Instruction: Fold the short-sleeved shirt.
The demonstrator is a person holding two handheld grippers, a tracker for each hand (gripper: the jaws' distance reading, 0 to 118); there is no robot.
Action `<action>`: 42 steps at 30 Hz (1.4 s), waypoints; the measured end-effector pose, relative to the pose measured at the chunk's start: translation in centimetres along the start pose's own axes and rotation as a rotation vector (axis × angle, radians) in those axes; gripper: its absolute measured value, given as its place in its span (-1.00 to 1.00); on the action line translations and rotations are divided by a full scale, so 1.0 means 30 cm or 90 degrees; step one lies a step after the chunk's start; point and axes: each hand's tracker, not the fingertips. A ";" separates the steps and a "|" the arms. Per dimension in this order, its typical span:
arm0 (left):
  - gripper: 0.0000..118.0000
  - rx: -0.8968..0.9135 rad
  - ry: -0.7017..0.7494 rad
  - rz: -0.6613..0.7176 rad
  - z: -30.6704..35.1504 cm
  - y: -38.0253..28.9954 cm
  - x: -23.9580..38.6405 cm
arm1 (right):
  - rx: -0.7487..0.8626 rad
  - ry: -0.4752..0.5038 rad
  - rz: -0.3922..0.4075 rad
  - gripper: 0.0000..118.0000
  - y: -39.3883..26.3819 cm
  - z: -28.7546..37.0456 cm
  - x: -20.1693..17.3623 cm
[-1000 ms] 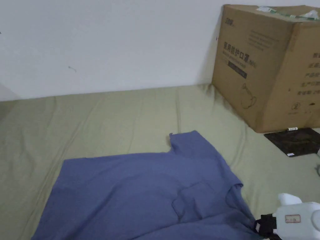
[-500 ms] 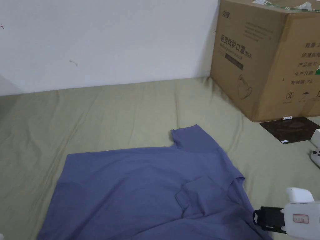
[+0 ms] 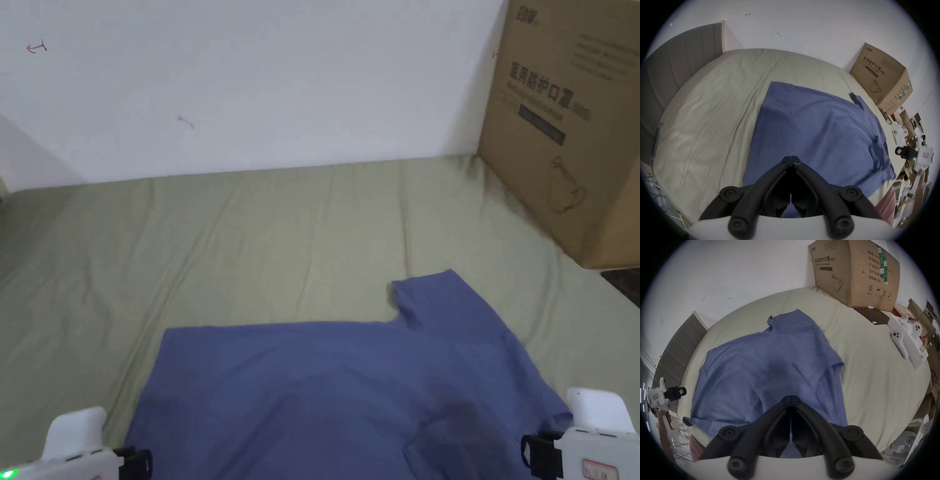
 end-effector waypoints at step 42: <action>-0.98 -0.049 0.079 -0.095 -0.465 0.641 0.068 | -0.037 -0.026 -0.036 0.96 0.611 -0.473 0.199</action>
